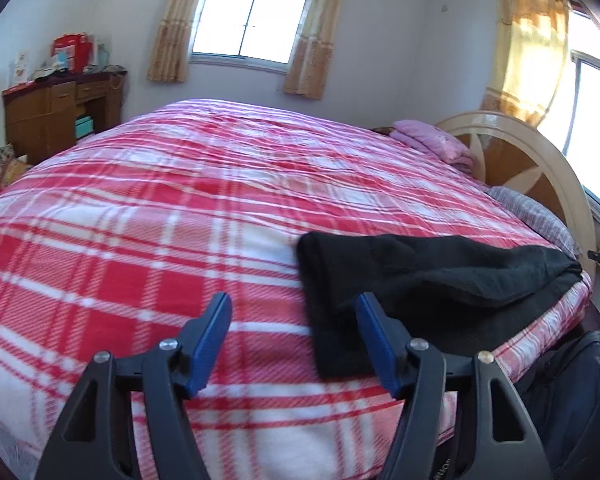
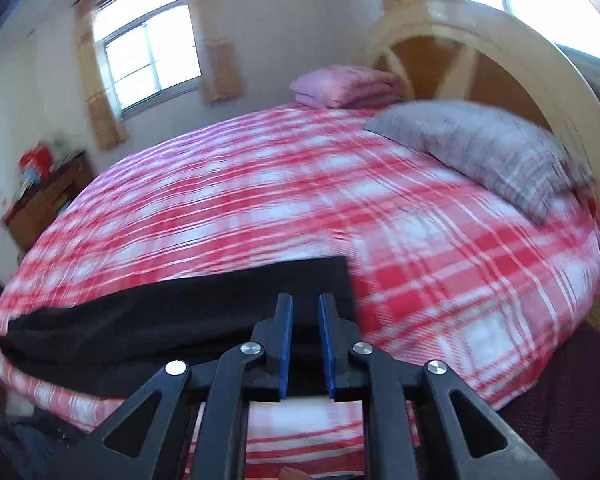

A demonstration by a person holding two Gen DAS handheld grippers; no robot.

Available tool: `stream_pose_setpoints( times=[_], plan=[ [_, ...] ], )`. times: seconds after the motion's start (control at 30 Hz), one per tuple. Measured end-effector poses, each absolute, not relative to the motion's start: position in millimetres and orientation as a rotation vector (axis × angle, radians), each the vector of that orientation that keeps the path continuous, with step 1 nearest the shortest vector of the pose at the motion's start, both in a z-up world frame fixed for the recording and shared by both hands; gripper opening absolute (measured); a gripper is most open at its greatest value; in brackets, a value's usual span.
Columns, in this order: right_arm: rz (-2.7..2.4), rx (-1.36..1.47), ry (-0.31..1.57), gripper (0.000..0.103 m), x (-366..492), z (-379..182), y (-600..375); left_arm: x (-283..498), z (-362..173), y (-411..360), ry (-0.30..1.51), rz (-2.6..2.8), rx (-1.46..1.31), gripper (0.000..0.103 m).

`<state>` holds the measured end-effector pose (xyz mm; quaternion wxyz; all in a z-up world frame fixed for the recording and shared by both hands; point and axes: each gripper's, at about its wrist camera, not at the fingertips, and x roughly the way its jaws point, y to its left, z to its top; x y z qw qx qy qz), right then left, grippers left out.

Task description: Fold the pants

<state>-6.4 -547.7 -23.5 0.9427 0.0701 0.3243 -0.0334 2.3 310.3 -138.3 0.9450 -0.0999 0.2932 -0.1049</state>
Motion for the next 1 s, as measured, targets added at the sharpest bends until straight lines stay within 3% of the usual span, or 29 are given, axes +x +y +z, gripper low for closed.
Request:
stream_pose_setpoints(
  times=[0.1,0.13,0.3,0.43,0.77,0.83,0.9,1.0],
  plan=[
    [0.109,-0.007,0.676,0.070,8,-21,-461,-3,-142,333,0.599,-0.135,-0.261,0.067],
    [0.159,-0.041,0.680,0.071,11,-25,-437,-5,-142,339,0.594,-0.120,-0.285,0.067],
    [0.377,-0.287,0.798,0.071,35,-73,-297,2,-132,326,0.568,-0.133,-0.319,0.067],
    [0.481,-0.566,0.785,0.071,32,-117,-208,19,-123,284,0.627,-0.208,-0.248,0.067],
    [0.446,-0.719,0.726,0.061,34,-135,-185,69,-141,233,0.822,-0.177,-0.121,0.066],
    [0.429,-0.740,0.716,0.054,37,-137,-184,77,-142,239,0.822,-0.184,-0.170,0.058],
    [0.425,-0.746,0.714,0.046,41,-138,-181,86,-144,243,0.847,-0.194,-0.210,0.022],
    [0.413,-0.760,0.717,0.028,44,-143,-179,90,-145,239,0.863,-0.201,-0.216,0.015]
  ],
)
